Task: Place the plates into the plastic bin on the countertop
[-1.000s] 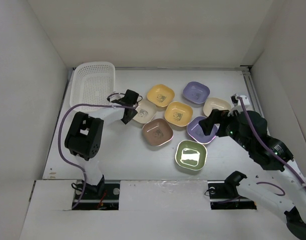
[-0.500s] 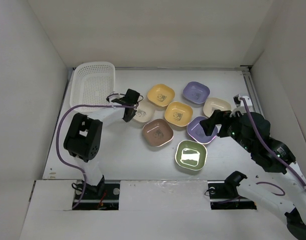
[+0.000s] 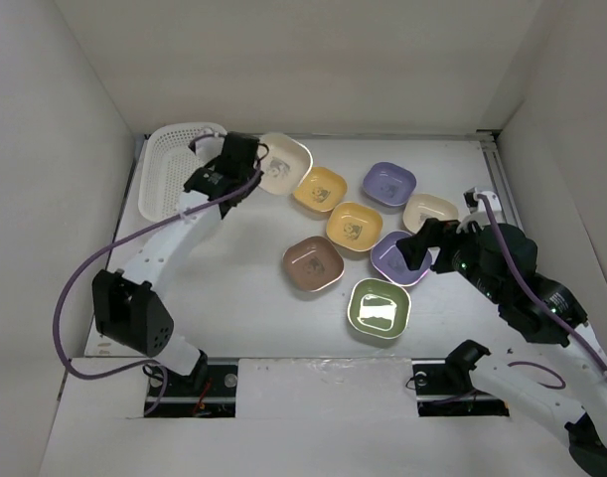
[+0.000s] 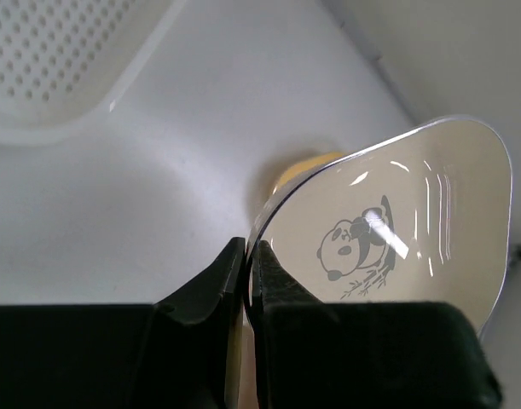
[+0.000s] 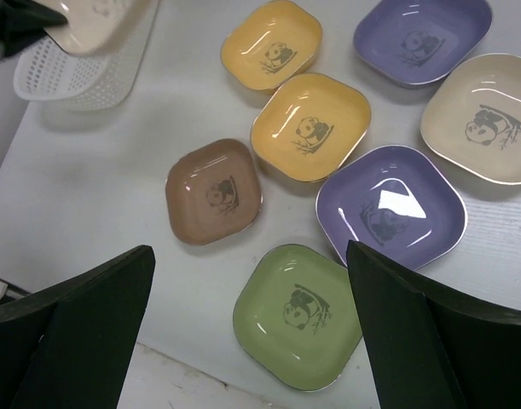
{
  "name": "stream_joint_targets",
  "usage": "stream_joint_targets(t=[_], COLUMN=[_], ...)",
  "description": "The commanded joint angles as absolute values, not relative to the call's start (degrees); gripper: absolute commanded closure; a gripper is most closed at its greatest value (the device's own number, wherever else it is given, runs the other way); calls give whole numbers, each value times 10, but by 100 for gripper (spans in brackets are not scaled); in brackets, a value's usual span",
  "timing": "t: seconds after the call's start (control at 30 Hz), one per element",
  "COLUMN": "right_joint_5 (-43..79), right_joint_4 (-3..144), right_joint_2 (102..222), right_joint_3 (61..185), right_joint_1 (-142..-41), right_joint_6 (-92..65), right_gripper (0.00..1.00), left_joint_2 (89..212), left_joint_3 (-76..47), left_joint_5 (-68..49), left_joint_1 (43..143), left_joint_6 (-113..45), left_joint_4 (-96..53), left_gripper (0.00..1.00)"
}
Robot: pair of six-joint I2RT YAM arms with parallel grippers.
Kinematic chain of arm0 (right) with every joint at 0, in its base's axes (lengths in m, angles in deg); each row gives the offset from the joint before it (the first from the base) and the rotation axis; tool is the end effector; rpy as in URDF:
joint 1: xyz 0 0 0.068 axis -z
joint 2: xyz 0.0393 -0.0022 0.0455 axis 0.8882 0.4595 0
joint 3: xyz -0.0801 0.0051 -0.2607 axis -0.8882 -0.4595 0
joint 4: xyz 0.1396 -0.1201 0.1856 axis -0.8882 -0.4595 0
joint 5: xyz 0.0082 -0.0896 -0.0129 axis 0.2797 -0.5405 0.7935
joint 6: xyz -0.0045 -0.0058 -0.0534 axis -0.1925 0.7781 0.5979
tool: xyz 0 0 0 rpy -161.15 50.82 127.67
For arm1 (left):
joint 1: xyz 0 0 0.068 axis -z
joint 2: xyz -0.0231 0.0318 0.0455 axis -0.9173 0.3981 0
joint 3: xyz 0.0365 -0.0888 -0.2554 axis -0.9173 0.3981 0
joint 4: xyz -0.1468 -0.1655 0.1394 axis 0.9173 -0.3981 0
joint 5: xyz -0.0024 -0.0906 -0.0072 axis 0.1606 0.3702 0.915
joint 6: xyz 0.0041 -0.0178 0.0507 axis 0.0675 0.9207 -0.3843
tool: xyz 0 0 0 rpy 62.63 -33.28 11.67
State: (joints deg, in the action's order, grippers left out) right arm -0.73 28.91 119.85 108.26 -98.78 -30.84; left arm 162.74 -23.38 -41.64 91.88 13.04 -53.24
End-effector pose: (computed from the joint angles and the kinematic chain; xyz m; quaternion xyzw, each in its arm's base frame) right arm 0.1021 0.0658 0.3891 -0.0277 0.8174 0.2154 0.5336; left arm 0.3173 -0.1344 0.3452 -0.3416 0.8090 -0.1589 0.4511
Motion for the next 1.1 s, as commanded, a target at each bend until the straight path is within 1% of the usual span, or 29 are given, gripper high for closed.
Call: stream_joint_targets(t=[0.0, 0.07, 0.1, 0.17, 0.2, 0.33, 0.4, 0.5, 0.53, 0.67, 0.8, 0.87, 0.93, 0.97, 1.07], right_joint_5=[4, 33, 41, 61, 67, 82, 82, 94, 100, 100, 82, 77, 77, 77, 77], right_joint_4=[319, 334, 340, 357, 362, 370, 363, 363, 363, 346, 317, 316, 316, 316, 316], right_joint_2=[1192, 1187, 1187, 1187, 1187, 1187, 1187, 1169, 1163, 1150, 1135, 1130, 1130, 1130, 1130], right_joint_3=[1077, 1070, 1060, 1050, 1042, 1034, 1034, 1028, 1023, 1030, 1046, 1052, 1057, 1057, 1057], right_joint_1=[-993, -993, -993, -993, -993, -993, -993, -998, -998, -998, -998, -998, -998, -998, -998], right_joint_6=[-312, -312, -306, -306, -306, -306, -311, -317, -317, -323, -317, -317, -317, -317, -312], right_gripper=[0, 0, 0, 0, 0, 0, 0, 0, 0, 0, 0, 0, 0, 0, 0], left_joint_2=[1609, 1628, 1637, 1655, 1671, 1700, 1720, 1786, 1828, 1926, 1978, 1987, 1987, 1987, 1987], left_joint_3=[-304, -336, -347, -368, -383, -378, -378, -408, -437, -516, -546, -554, -554, -554, -548], left_joint_5=[-431, -376, -362, -345, -331, -317, -317, -306, -306, -294, -272, -264, -264, -258, -258], left_joint_1=[856, 812, 767, 730, 693, 632, 617, 592, 592, 571, 556, 556, 556, 556, 556], left_joint_6=[76, 62, 62, 73, 79, 110, 105, 93, 84, 78, 85, 80, 85, 85, 91], left_joint_4=[-558, -551, -551, -551, -551, -485, -438, -422, -417, -456, -467, -467, -467, -460, -454], left_gripper=[100, 100, 100, 100, 100, 100, 100, 100, 100, 100, 100, 94, 83, 73, 50])
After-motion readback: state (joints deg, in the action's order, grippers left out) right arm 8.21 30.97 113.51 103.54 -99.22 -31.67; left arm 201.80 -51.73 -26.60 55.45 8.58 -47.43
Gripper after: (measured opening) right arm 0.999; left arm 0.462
